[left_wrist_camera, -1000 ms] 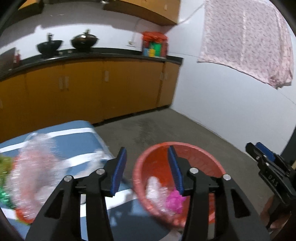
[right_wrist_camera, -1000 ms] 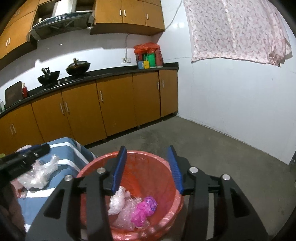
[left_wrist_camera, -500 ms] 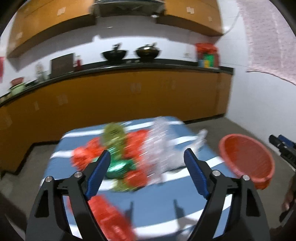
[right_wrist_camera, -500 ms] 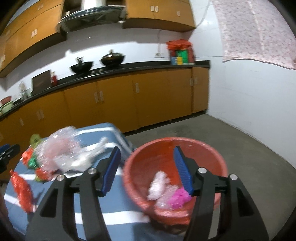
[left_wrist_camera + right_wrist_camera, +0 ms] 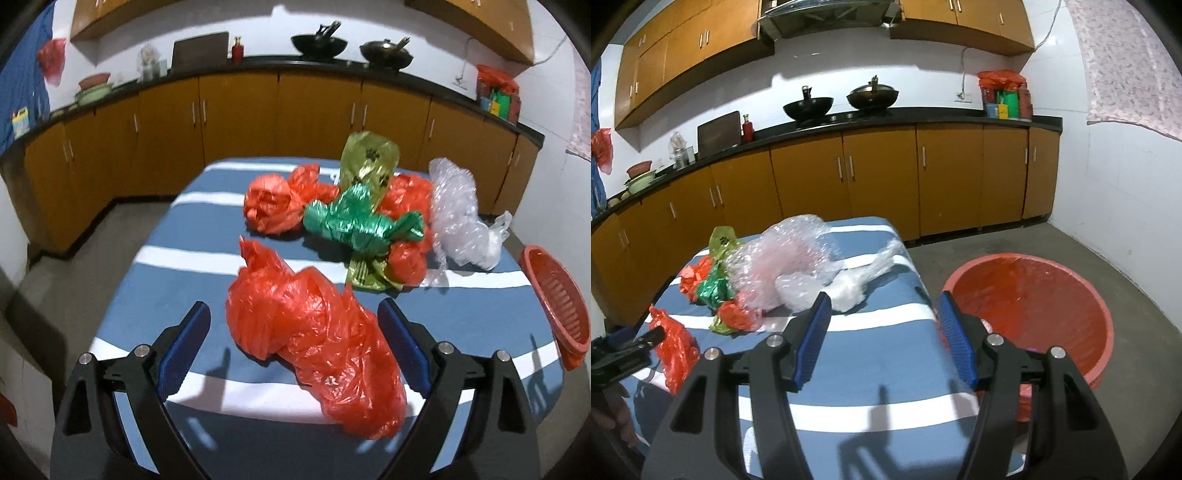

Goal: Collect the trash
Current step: 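Return to the table and grasp a red bag with the left gripper, then lift the red bag with the left gripper while the right grasps a clear bag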

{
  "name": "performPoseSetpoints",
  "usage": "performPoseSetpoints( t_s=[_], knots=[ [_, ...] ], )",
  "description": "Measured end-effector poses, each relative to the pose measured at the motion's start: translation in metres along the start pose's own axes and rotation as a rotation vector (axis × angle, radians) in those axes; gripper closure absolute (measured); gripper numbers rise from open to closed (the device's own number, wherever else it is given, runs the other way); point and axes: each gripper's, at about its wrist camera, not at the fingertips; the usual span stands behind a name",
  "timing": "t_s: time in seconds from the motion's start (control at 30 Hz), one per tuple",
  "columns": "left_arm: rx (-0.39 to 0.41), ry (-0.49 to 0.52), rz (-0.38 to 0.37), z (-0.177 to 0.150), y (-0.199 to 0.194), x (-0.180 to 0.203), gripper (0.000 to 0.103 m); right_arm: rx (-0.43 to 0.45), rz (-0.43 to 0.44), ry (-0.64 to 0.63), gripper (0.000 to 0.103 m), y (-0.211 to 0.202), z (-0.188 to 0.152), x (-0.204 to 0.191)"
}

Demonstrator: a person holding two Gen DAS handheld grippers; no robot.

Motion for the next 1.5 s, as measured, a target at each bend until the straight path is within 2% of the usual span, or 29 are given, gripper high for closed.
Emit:
performPoseSetpoints(
  t_s=[0.27,0.33,0.4,0.5,0.6,0.77,1.03,1.27,1.5],
  knots=[
    [-0.075,-0.057,0.054,-0.007,0.032,-0.01,0.011,-0.017,0.004,-0.038,0.044,0.006,-0.004,-0.016],
    [-0.078,-0.071,0.05,-0.007,0.034,-0.014,0.018,-0.021,0.004,-0.041,0.044,0.008,-0.004,-0.017],
    [-0.077,-0.063,0.046,-0.006,0.033,-0.017,0.034,-0.024,0.005,-0.043,0.044,0.011,-0.005,-0.018],
    [-0.072,-0.059,0.03,-0.002,0.033,-0.025,0.053,-0.029,0.005,-0.045,0.044,0.016,-0.003,-0.021],
    [-0.063,-0.055,0.03,0.005,0.032,-0.034,0.063,-0.034,0.009,-0.046,0.044,0.022,-0.002,-0.024],
    [-0.038,-0.048,0.051,0.016,0.029,-0.055,0.067,-0.055,0.02,-0.034,0.045,0.04,0.006,-0.032],
    [-0.011,-0.029,0.069,0.027,0.025,-0.07,0.067,-0.168,0.034,0.021,0.052,0.091,0.017,-0.052],
    [-0.006,-0.025,0.063,0.036,0.03,-0.075,0.067,-0.222,0.009,0.01,0.053,0.132,0.02,-0.081],
    [-0.006,-0.026,0.055,0.044,0.036,-0.082,0.067,-0.283,-0.023,0.056,0.052,0.158,0.02,-0.087]
  ],
)
Point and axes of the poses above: each gripper's, at about its wrist camera, not at the fingertips, and y roughly the way its jaws point, x to its right, z to its top, and after that the axes turned 15 degrees about -z, right-handed
